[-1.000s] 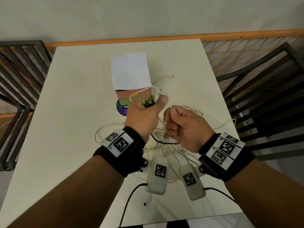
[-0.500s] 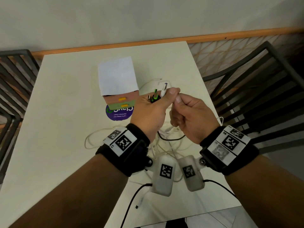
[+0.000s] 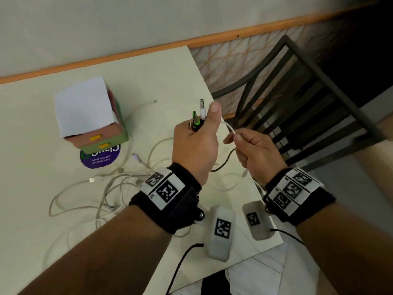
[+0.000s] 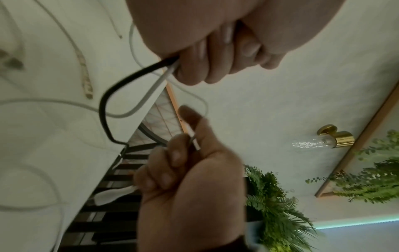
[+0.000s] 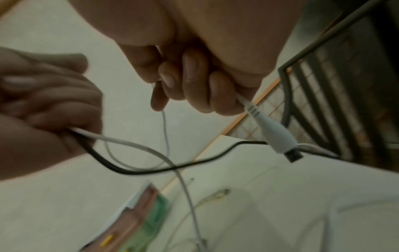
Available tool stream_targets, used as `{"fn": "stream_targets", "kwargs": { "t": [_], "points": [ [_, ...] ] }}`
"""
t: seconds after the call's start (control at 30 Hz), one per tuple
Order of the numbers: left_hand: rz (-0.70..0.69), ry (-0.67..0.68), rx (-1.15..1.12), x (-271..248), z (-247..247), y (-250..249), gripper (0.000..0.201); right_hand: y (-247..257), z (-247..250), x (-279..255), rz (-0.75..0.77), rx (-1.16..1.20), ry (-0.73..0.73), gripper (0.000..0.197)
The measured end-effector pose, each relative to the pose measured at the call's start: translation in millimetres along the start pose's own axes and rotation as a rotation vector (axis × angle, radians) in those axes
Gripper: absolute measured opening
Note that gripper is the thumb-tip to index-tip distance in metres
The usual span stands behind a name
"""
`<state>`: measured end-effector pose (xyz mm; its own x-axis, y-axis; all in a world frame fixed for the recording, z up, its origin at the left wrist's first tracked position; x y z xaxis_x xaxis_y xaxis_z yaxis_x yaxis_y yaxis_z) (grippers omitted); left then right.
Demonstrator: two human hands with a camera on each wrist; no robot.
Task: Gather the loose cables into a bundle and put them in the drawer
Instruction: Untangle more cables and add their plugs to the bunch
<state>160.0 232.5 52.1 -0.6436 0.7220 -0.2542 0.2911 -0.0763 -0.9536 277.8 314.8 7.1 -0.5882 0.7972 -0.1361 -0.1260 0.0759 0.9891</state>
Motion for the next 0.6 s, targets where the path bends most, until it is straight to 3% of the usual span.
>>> {"fn": "stream_targets", "kwargs": {
  "t": [0.2,0.33,0.4,0.47,0.53,0.6],
  "points": [
    [0.093,0.226,-0.173,-3.0,-44.2,0.9,0.061,-52.9,71.8,-7.1,-0.245,-0.377,-0.182,0.033],
    [0.168,0.316,-0.174,-2.3,-57.1,4.5,0.06,-53.8,90.1,-9.8,-0.422,-0.529,-0.18,0.026],
    [0.205,0.358,-0.13,-2.0,-59.2,7.3,0.063,-39.8,85.7,-9.5,-0.315,-0.69,-0.127,0.059],
    [0.237,0.413,-0.106,-2.2,-59.5,9.8,0.064,-6.6,61.5,-9.6,-0.005,-0.592,0.037,0.076],
    [0.22,0.448,-0.052,-3.0,-57.6,10.3,0.067,19.7,28.1,-12.6,0.166,-0.371,0.309,0.052],
    [0.161,0.417,0.083,-2.3,-50.6,7.9,0.068,17.9,0.0,-10.1,0.153,-0.439,0.42,0.035]
  ]
}}
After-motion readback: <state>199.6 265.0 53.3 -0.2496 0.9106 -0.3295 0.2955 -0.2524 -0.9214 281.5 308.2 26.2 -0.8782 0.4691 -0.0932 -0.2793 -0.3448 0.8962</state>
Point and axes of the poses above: each hand's wrist, its own x-axis towards the middle knuckle, its own z-axis out of the back of the hand, y = z × x, the point moved 4 cm from there along x, towards the middle knuckle, and after that the axes turned 1 degree about x, right-handed, at the moved point
